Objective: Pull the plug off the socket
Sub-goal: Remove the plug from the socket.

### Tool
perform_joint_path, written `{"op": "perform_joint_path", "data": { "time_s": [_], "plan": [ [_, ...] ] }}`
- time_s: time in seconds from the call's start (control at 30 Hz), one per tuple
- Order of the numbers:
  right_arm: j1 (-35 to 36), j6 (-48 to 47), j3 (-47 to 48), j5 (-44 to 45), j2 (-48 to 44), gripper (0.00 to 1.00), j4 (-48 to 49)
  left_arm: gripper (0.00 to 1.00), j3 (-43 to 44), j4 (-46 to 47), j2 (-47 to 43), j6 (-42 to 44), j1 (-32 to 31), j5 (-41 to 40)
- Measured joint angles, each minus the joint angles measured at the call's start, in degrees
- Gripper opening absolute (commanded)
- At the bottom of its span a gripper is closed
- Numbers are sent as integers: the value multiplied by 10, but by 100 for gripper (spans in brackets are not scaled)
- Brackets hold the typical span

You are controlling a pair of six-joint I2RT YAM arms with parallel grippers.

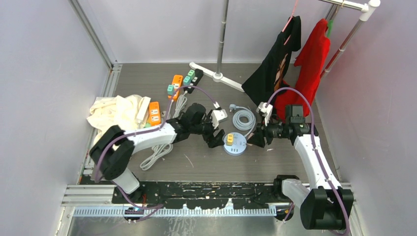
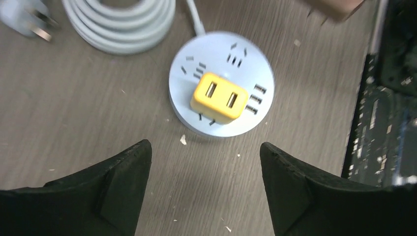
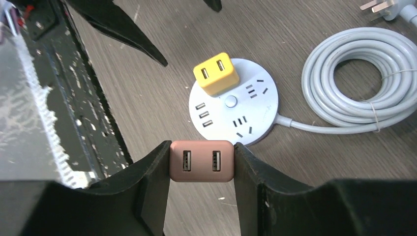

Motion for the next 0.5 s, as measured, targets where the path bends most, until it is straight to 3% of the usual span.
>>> {"op": "perform_joint_path", "data": {
  "time_s": [0.2, 0.27, 0.3, 0.33, 0.5],
  "plan": [
    [-3, 112, 16, -32, 12, 4, 20, 82, 3, -16, -103, -53, 0, -23],
    [-4, 166, 16, -46, 19, 5, 42, 86, 10, -26, -123, -76, 0, -29],
    [-4, 193, 16, -52, 22, 5, 55, 96, 14, -29, -129, -89, 1, -31],
    [-5, 228, 15, -59, 24, 5, 74, 100, 18, -31, -132, -104, 3, -32],
    [-5, 416, -20, -82, 25, 6, 200, 100, 24, -18, -139, -217, 26, -29]
  ]
}}
